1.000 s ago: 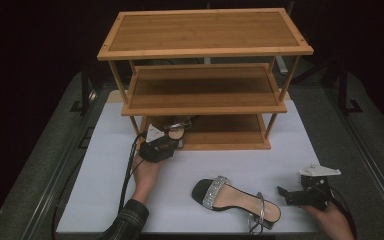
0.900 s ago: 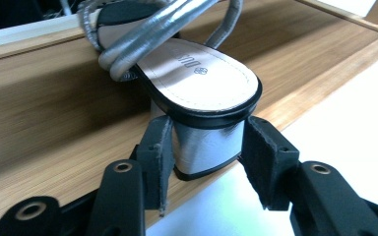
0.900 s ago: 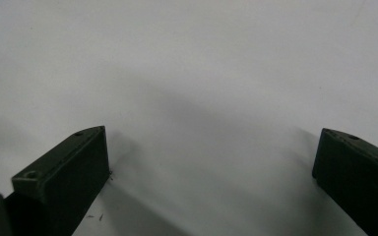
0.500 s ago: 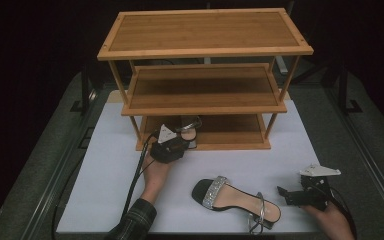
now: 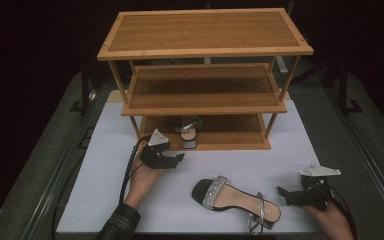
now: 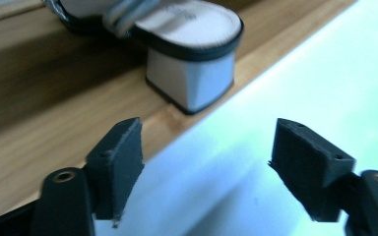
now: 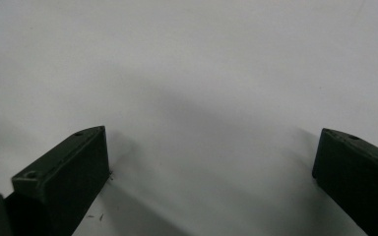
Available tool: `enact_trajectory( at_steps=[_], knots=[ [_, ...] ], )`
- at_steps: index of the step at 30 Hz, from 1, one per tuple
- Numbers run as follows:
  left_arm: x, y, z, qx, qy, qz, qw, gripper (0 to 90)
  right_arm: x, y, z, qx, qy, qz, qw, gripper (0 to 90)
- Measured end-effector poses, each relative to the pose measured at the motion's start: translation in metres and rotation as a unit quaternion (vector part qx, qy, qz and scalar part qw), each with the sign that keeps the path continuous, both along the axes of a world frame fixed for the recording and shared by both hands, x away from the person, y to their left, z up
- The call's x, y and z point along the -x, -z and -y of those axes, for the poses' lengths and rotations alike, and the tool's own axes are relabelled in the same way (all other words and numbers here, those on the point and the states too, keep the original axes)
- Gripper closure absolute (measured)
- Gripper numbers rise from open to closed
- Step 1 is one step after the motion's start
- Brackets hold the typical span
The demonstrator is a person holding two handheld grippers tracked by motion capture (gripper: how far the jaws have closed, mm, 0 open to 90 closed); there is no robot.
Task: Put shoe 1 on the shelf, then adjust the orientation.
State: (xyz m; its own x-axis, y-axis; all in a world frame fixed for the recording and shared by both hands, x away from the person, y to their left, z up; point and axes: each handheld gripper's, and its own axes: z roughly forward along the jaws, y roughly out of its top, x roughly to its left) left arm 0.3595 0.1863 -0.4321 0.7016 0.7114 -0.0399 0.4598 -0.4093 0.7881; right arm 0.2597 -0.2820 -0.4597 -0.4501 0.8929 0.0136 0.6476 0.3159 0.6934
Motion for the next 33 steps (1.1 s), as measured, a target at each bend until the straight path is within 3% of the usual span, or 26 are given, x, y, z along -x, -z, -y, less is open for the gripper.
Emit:
enact_trajectory(
  at_steps=[7, 15, 21, 27, 28, 30, 33],
  knots=[
    [0.017, -0.003, -0.015, -0.019, 0.009, -0.013, 0.9997, 21.4, 0.0, 0.0, 0.0, 0.0, 0.0, 0.001, 1.0, 0.3],
    [0.044, -0.009, -0.049, -0.033, 0.005, -0.014, 0.9993, 16.9, 0.0, 0.0, 0.0, 0.0, 0.001, -0.002, 1.0, 0.2],
    [0.061, -0.009, -0.08, -0.039, -0.015, -0.015, 0.999, 13.9, -0.001, 0.0, 0.0, 0.002, -0.001, -0.004, 1.0, 0.0],
    [0.078, 0.001, -0.109, -0.047, -0.036, -0.033, 0.9977, 13.2, -0.004, -0.003, -0.001, 0.007, -0.003, -0.017, 0.9998, 0.9],
    [0.081, 0.004, -0.113, -0.051, -0.036, -0.036, 0.9974, 13.2, -0.005, -0.005, 0.0, 0.01, -0.004, -0.025, 0.9996, 3.4],
    [0.086, 0.008, -0.12, -0.06, -0.039, -0.038, 0.9967, 13.1, -0.007, -0.011, 0.002, 0.01, -0.005, -0.031, 0.9994, 21.0],
    [0.091, 0.014, -0.128, -0.066, -0.045, -0.038, 0.9961, 13.1, -0.011, -0.02, 0.003, -0.012, -0.025, -0.036, 0.9989, 30.4]
  ],
)
